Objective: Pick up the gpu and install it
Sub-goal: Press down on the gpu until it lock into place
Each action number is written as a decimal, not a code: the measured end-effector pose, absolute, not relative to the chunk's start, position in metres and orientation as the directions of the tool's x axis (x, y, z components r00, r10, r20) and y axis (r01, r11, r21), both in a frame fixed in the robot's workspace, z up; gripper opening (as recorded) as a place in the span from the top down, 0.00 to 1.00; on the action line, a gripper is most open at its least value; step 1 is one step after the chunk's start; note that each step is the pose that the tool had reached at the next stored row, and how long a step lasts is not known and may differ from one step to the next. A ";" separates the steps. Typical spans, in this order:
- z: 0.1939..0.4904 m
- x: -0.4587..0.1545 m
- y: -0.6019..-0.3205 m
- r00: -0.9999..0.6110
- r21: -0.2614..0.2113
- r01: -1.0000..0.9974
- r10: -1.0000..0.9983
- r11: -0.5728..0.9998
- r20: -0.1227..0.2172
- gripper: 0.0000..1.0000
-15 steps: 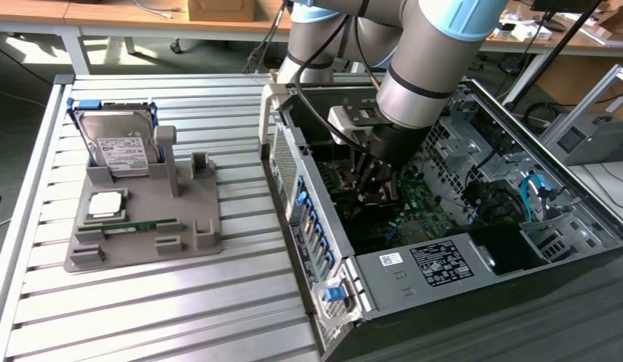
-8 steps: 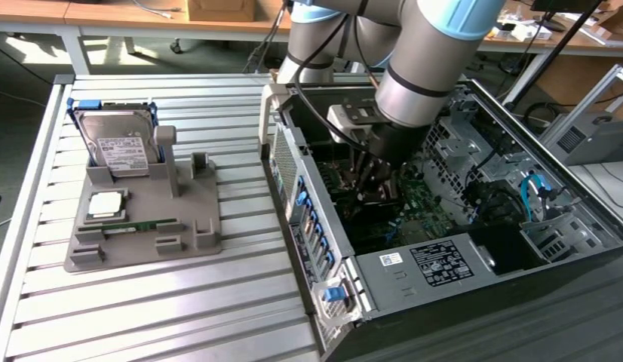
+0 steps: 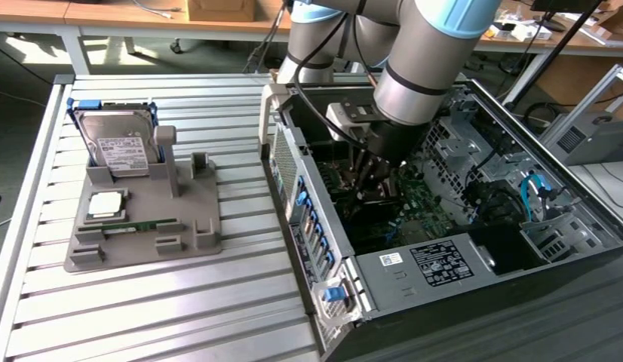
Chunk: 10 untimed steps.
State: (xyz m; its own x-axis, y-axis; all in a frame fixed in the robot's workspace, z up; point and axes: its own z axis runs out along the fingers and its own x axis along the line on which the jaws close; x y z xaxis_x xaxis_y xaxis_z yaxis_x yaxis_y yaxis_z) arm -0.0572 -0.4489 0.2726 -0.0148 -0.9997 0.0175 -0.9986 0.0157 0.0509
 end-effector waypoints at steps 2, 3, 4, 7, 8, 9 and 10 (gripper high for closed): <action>0.272 -0.057 -0.450 -0.015 0.051 -0.999 -1.000 0.016 0.017 0.89; 0.272 -0.057 -0.450 -0.015 0.051 -0.999 -1.000 0.016 0.017 0.89; 0.272 -0.057 -0.451 -0.015 0.051 -0.999 -1.000 0.015 0.017 0.89; 0.272 -0.058 -0.452 -0.014 0.051 -0.999 -1.000 0.015 0.016 0.89; 0.272 -0.058 -0.452 -0.013 0.051 -0.999 -1.000 0.014 0.016 0.89; 0.272 -0.058 -0.452 -0.013 0.051 -0.999 -1.000 0.014 0.016 0.89; 0.271 -0.058 -0.452 -0.012 0.051 -0.999 -1.000 0.013 0.016 0.89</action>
State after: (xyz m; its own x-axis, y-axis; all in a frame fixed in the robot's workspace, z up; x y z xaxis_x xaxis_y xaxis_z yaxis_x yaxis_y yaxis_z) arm -0.0575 -0.4518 0.2712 -0.0118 -0.9998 0.0161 -0.9986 0.0126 0.0509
